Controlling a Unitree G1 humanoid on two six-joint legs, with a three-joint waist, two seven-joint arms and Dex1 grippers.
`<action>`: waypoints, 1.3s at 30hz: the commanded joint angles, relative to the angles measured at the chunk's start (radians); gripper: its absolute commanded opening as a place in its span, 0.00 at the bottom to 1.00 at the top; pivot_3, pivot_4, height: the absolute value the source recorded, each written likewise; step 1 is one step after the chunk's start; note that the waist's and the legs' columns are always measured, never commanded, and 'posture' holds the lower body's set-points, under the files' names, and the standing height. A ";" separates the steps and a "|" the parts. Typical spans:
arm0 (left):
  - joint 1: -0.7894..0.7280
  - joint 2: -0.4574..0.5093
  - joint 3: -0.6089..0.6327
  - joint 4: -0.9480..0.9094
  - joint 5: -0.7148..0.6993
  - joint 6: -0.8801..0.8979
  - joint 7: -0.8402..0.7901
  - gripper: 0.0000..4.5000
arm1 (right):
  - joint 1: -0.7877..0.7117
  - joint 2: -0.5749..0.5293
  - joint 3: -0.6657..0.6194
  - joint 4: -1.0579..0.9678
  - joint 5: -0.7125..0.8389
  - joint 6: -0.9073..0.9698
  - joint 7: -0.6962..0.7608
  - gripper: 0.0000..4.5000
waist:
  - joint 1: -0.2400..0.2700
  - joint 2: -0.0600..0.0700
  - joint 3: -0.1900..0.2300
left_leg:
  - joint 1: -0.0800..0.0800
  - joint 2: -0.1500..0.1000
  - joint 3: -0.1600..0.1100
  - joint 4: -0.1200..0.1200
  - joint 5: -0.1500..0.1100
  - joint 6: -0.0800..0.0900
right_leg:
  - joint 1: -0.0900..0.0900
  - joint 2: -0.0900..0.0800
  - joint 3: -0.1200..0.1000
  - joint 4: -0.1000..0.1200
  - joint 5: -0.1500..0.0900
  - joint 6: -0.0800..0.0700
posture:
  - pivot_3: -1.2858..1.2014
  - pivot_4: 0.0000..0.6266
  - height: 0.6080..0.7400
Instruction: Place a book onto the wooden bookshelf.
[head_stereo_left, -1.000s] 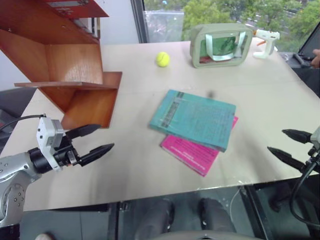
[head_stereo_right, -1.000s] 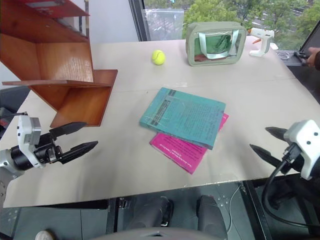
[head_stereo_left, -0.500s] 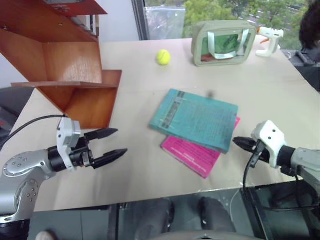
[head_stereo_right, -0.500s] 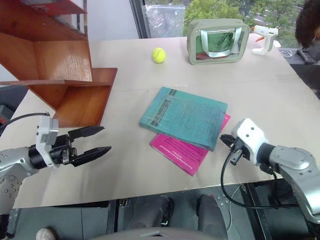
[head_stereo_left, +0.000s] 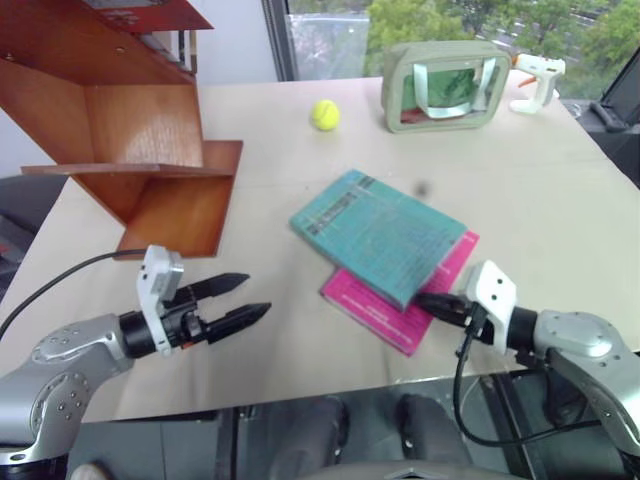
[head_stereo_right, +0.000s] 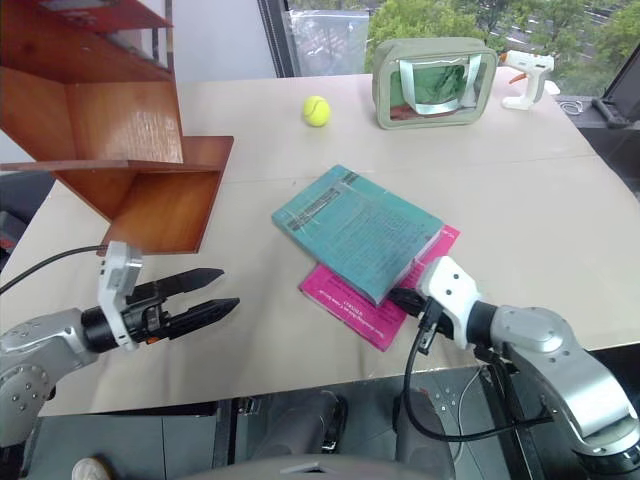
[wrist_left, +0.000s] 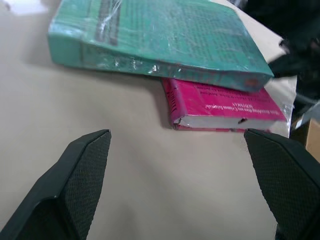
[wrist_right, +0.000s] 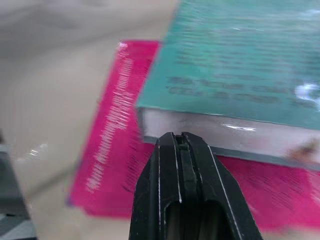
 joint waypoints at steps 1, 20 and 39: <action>-0.092 -0.015 -0.002 -0.007 -0.187 0.194 0.135 1.00 | -0.001 0.012 0.001 -0.033 -0.009 -0.031 -0.014 0.00 | 0.000 0.000 0.000 | 0.000 0.000 0.000 0.000 0.000 0.000 | 0.000 0.000 0.000 0.000 0.000 0.000 | 0.52 0.24 1.00; -0.504 -0.381 -0.212 0.496 -1.039 0.340 1.267 1.00 | 0.205 -0.209 -0.622 -0.346 0.581 -0.005 -0.219 0.81 | 0.005 -0.002 -0.002 | 0.001 -0.001 -0.001 0.005 -0.001 -0.002 | 0.001 -0.002 0.001 0.003 0.000 0.000 | 0.52 0.24 1.00; -0.515 -0.675 -0.166 0.497 -1.093 0.159 1.490 0.40 | 0.116 -0.469 -0.647 -0.346 0.863 -0.010 -0.479 0.83 | 0.041 -0.004 -0.004 | 0.000 -0.002 0.000 0.004 0.000 -0.001 | 0.002 -0.002 0.002 0.002 0.000 0.000 | 0.52 0.24 1.00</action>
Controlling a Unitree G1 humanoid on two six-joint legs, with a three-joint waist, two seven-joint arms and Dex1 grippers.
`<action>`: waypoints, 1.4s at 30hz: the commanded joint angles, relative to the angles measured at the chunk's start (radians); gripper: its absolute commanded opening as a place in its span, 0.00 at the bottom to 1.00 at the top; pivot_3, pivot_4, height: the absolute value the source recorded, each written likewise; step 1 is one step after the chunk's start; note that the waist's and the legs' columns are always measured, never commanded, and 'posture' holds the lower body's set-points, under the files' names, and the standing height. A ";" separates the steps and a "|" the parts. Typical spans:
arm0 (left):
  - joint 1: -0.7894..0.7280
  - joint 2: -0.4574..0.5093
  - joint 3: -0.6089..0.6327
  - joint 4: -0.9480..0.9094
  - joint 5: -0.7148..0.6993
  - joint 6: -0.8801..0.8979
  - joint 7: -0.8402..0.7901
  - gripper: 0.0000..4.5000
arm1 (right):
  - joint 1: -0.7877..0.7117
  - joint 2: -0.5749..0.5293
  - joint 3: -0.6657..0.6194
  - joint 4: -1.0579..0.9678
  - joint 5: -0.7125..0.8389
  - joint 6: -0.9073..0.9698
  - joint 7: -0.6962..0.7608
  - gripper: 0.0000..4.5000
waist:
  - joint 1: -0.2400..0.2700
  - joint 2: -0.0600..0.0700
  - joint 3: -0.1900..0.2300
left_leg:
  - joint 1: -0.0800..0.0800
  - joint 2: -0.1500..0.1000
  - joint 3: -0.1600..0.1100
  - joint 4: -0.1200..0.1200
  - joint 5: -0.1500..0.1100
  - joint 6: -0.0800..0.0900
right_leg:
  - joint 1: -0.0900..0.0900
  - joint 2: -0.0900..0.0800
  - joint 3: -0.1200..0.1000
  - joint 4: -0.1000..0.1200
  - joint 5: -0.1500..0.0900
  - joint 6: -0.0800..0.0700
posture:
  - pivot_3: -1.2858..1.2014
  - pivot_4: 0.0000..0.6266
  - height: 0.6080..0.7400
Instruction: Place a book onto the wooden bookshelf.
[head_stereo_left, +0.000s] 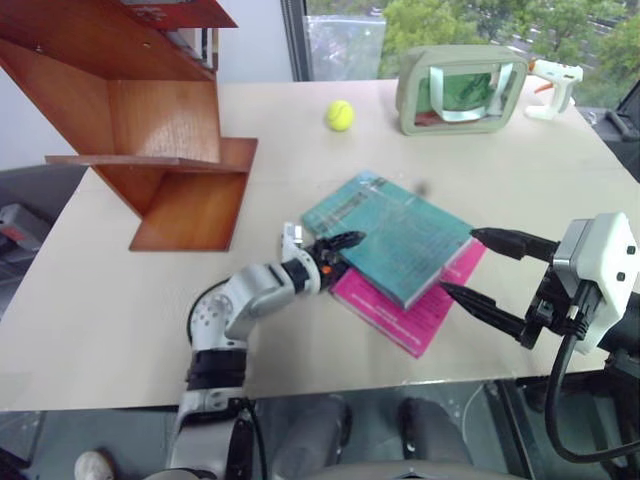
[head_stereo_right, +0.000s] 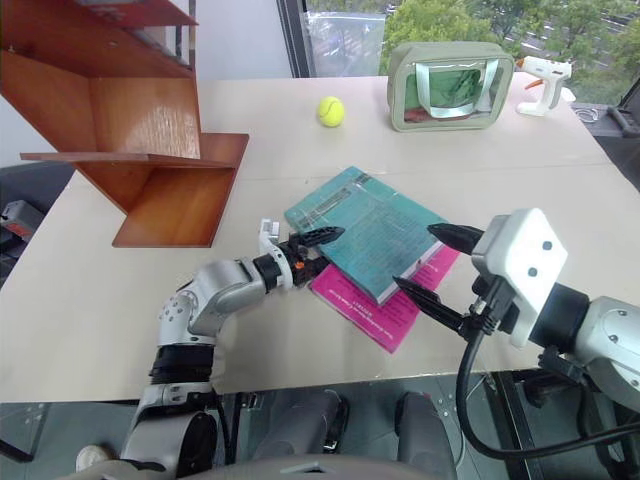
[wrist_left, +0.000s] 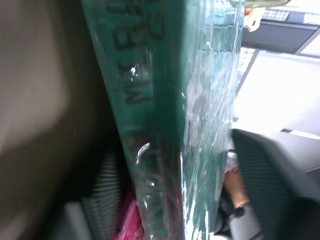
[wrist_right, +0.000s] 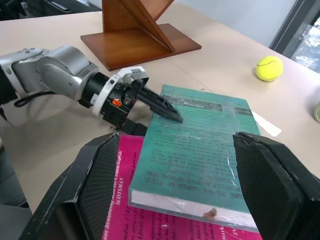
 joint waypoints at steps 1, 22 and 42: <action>0.005 -0.046 0.047 -0.032 -0.014 0.015 -0.015 0.33 | -0.009 -0.011 -0.030 -0.022 0.009 -0.021 -0.017 0.83 | 0.001 0.000 0.000 | 0.000 0.000 0.000 0.000 0.000 0.000 | 0.000 0.000 0.000 0.000 0.000 0.000 | 0.52 0.24 1.00; -0.373 0.704 -0.153 -0.558 1.002 -0.203 -1.251 0.02 | -0.158 0.152 0.015 0.121 -0.116 -0.093 0.079 0.83 | -0.015 -0.006 0.003 | -0.003 -0.002 0.006 -0.002 0.002 0.004 | -0.004 0.002 0.004 -0.003 0.001 -0.001 | 0.52 0.24 1.00; -0.756 1.465 -0.229 -0.024 1.803 -0.777 -2.111 0.02 | -0.420 0.204 0.162 0.517 -0.374 -0.188 0.479 0.83 | -0.070 -0.006 0.014 | -0.014 0.002 0.007 -0.005 0.001 0.007 | -0.017 0.005 0.001 -0.005 0.000 -0.001 | 0.52 0.24 1.00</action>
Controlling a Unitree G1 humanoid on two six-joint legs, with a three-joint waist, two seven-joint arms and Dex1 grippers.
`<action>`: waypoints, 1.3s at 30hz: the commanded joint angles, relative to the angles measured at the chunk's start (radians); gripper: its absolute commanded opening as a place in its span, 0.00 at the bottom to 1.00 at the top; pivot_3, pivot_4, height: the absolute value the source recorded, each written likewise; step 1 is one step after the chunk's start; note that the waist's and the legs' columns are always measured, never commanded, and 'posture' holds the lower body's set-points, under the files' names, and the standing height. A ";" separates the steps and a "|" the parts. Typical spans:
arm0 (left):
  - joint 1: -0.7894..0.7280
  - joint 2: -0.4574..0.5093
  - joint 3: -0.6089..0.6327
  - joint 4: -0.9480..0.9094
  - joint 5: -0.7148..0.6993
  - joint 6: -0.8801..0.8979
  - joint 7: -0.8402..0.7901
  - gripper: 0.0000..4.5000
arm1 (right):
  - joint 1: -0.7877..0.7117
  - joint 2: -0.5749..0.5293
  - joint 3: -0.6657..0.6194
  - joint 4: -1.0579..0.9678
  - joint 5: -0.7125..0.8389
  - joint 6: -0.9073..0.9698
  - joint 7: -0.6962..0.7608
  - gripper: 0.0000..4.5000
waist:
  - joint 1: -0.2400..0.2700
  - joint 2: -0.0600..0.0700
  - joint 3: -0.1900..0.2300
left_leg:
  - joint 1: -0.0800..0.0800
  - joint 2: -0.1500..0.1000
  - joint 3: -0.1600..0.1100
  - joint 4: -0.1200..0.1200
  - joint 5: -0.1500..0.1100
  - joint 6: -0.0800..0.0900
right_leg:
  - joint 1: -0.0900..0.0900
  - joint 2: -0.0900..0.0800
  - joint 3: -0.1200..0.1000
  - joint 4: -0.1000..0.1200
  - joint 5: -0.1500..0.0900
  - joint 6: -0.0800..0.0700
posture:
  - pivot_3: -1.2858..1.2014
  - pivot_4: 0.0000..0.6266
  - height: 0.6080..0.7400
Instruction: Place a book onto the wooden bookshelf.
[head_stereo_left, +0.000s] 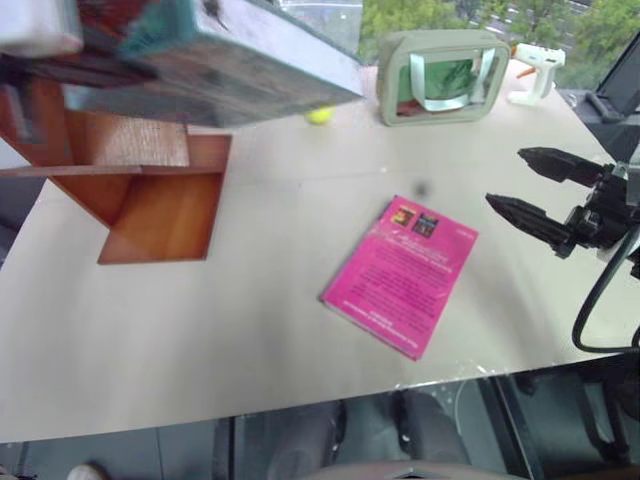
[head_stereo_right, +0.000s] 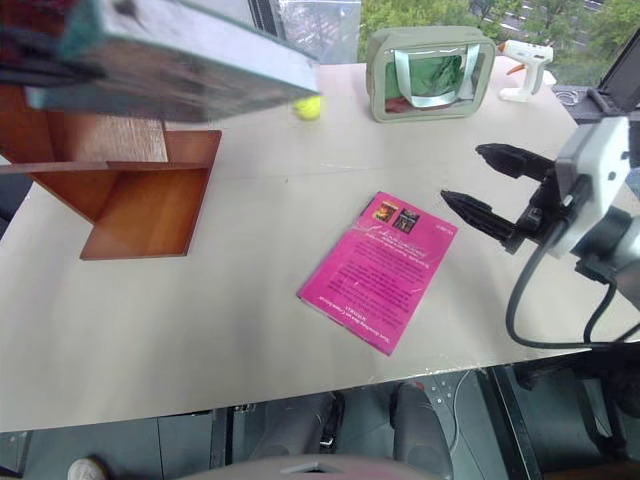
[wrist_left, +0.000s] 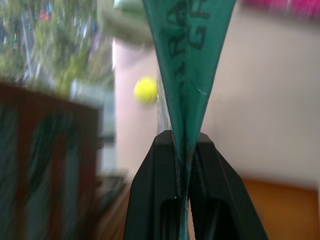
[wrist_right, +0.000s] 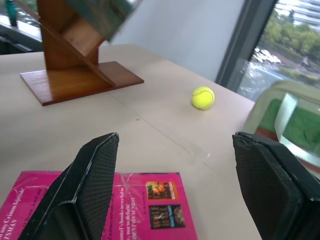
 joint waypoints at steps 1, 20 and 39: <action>-0.028 0.077 0.005 0.077 0.122 -0.052 -0.057 0.02 | -0.057 0.020 0.024 0.017 -0.032 -0.033 0.042 0.83 | -0.003 0.001 0.001 | 0.000 0.000 0.000 0.001 0.000 0.000 | 0.000 0.000 0.000 0.001 0.000 0.000 | 0.52 0.24 1.00; 0.404 0.008 0.177 0.273 0.193 -0.317 0.099 0.64 | -0.188 0.170 0.170 -0.090 -0.066 0.020 0.007 0.83 | -0.006 0.003 0.003 | 0.002 0.001 0.000 0.007 0.002 -0.003 | -0.002 0.000 0.000 0.018 0.000 0.000 | 0.52 0.24 1.00; 0.487 -0.154 0.713 -0.472 -0.836 0.861 0.254 0.64 | -0.200 0.160 0.164 0.047 -0.154 -0.034 0.189 0.83 | -0.008 0.004 0.003 | 0.000 0.001 0.001 0.008 0.002 -0.003 | -0.006 -0.001 -0.001 0.019 0.000 0.000 | 0.52 0.24 1.00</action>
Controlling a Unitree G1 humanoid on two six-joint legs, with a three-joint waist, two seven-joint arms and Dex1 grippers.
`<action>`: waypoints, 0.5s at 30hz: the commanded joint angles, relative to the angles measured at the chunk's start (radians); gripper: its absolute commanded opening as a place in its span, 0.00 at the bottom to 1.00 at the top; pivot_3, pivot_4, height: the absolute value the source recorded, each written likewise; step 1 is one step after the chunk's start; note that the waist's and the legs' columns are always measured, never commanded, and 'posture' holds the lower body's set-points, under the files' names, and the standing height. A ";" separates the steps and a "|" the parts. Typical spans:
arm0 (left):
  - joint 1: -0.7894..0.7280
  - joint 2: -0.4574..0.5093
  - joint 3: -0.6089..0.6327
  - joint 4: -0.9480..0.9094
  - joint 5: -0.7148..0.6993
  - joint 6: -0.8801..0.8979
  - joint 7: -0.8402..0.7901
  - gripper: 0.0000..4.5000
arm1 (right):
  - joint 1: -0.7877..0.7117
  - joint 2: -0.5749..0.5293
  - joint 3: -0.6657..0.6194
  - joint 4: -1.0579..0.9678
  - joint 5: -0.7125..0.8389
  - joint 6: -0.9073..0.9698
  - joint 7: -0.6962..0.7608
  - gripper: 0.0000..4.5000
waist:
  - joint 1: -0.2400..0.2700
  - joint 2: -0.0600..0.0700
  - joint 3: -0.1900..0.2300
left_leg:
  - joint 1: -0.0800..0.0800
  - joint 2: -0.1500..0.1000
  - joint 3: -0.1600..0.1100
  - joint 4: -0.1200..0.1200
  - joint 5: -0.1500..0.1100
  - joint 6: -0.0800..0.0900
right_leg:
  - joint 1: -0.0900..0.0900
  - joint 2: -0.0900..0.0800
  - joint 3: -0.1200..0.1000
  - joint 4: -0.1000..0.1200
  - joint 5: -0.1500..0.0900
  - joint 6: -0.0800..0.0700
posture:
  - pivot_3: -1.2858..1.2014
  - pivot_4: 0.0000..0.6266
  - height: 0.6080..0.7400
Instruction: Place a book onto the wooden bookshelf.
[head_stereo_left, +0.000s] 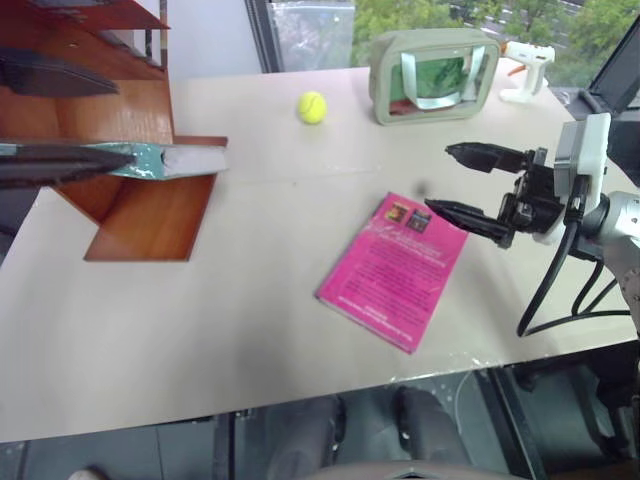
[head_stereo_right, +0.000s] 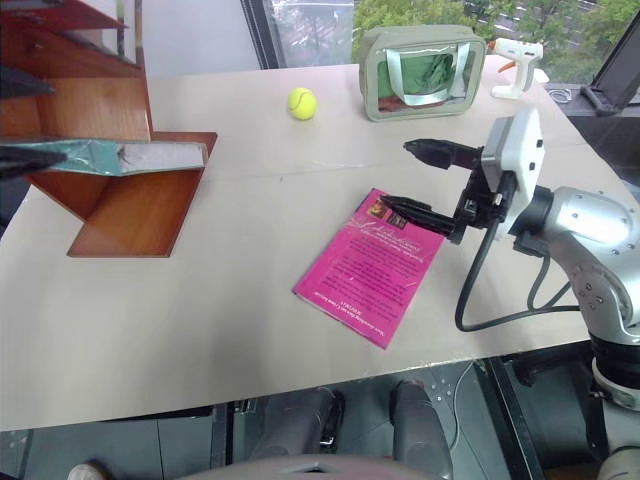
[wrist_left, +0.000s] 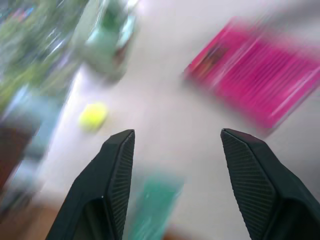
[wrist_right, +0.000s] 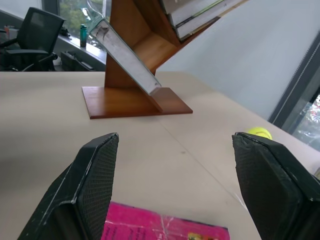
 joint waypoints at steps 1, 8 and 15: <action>-0.028 -0.151 -0.044 -0.115 -0.298 0.122 0.271 0.64 | 0.029 -0.026 -0.062 -0.030 0.002 -0.005 0.006 0.83 | 0.002 0.004 -0.001 | 0.001 0.000 0.000 0.000 0.000 -0.001 | 0.000 0.000 0.000 0.001 0.000 0.000 | 0.52 0.24 1.00; 0.205 -0.861 -0.445 -0.321 0.031 -0.171 0.898 0.64 | 0.303 -0.093 -0.266 -0.145 -0.049 0.019 -0.043 0.83 | 0.035 0.005 -0.006 | 0.015 -0.001 0.001 -0.001 0.000 -0.001 | 0.016 -0.002 0.002 -0.002 0.001 -0.002 | 0.52 0.24 1.00; 0.500 -0.922 -0.383 -0.210 0.107 -0.312 0.795 0.76 | 0.622 -0.070 -0.355 -0.243 -0.163 -0.012 -0.058 0.83 | 0.034 0.003 -0.007 | 0.014 0.001 0.006 -0.004 -0.001 0.000 | 0.010 -0.001 0.009 -0.004 0.001 -0.003 | 0.52 0.24 1.00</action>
